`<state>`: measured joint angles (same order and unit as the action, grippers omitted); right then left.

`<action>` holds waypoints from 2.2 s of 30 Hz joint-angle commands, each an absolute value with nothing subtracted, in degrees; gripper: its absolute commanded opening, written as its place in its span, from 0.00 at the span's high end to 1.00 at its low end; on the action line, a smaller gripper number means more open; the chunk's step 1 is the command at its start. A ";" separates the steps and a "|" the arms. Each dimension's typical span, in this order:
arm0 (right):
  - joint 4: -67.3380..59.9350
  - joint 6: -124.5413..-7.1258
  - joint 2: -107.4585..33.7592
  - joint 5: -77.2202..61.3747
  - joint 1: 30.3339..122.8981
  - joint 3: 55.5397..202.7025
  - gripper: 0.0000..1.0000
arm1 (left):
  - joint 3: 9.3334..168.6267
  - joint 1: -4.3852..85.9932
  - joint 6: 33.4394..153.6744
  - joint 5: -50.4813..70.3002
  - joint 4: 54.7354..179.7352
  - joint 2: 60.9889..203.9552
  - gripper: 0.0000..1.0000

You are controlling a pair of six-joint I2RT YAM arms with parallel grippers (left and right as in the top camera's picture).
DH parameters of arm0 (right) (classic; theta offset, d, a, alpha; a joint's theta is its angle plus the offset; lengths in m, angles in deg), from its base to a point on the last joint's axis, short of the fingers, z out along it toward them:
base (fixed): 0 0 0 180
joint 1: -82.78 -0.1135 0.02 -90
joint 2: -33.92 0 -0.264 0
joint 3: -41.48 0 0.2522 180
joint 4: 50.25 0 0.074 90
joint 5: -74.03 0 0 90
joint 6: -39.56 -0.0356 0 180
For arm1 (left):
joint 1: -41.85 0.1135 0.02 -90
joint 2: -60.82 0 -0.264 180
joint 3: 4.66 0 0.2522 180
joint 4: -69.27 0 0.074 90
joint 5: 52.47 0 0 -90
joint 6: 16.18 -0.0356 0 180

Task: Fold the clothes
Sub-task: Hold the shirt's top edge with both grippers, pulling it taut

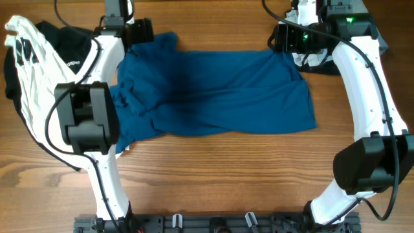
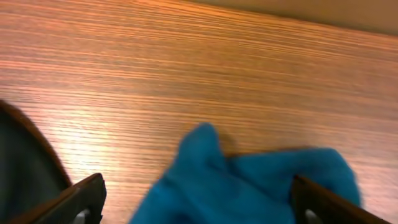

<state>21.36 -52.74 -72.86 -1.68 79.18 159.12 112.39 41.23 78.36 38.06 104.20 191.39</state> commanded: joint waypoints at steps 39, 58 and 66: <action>16.85 -55.10 -73.60 -3.47 79.03 157.15 0.15 | 114.14 39.81 78.77 35.00 94.14 203.91 0.49; 6.41 -52.89 -84.66 -3.47 76.63 157.13 0.29 | 114.14 39.74 78.75 35.24 108.22 185.22 0.96; -1.55 -58.64 -93.36 -18.34 75.29 157.11 0.27 | 114.14 39.72 78.73 35.26 111.69 185.22 0.96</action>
